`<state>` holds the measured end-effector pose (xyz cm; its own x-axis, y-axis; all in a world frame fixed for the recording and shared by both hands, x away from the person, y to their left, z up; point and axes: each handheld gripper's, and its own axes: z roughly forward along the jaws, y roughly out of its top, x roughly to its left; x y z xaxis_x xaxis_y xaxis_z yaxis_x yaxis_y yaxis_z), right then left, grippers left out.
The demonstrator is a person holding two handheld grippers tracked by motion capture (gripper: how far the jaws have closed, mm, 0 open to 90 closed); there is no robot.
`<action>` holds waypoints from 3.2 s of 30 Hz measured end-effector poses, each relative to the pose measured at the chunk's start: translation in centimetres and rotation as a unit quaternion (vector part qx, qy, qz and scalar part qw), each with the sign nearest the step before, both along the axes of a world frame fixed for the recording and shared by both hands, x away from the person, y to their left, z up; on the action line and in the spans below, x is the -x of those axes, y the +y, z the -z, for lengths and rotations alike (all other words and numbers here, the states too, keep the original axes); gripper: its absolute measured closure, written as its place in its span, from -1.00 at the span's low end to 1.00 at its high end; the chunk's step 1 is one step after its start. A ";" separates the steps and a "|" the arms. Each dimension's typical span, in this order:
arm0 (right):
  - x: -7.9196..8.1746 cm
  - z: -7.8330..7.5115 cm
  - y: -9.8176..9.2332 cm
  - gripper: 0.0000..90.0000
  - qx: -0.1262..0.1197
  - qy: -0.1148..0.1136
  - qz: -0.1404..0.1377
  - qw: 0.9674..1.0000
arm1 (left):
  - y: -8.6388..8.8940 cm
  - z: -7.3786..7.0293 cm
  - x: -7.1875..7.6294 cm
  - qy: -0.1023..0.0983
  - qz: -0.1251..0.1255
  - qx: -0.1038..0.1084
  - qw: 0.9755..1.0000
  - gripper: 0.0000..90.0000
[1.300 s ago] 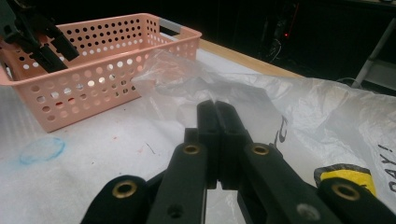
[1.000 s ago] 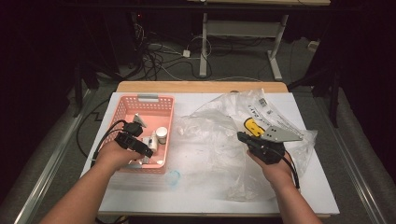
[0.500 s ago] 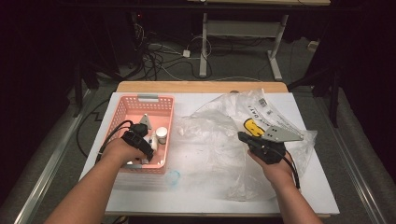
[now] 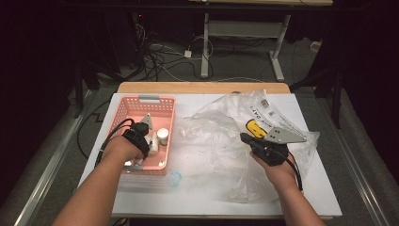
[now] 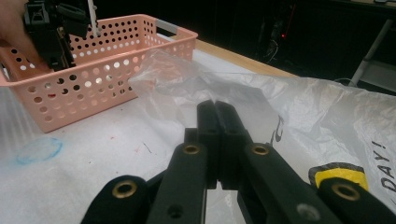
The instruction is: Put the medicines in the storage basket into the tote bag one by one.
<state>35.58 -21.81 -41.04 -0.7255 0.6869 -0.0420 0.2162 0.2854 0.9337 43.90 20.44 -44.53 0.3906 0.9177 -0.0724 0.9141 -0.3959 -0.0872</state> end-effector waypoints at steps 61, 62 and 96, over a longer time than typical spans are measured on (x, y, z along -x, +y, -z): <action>0.1 0.1 -0.1 1.00 0.003 -0.005 0.002 1.000 | 2.7 -3.2 5.4 -0.221 -0.010 0.170 0.960 0.51; 0.1 0.1 -0.1 1.00 0.003 -0.005 0.002 1.000 | 2.8 -3.3 5.6 -0.229 -0.009 0.175 0.958 0.51; 0.2 -0.2 -0.2 1.00 0.002 -0.011 0.006 1.000 | 2.4 -3.0 9.9 -0.420 0.014 0.241 0.875 0.51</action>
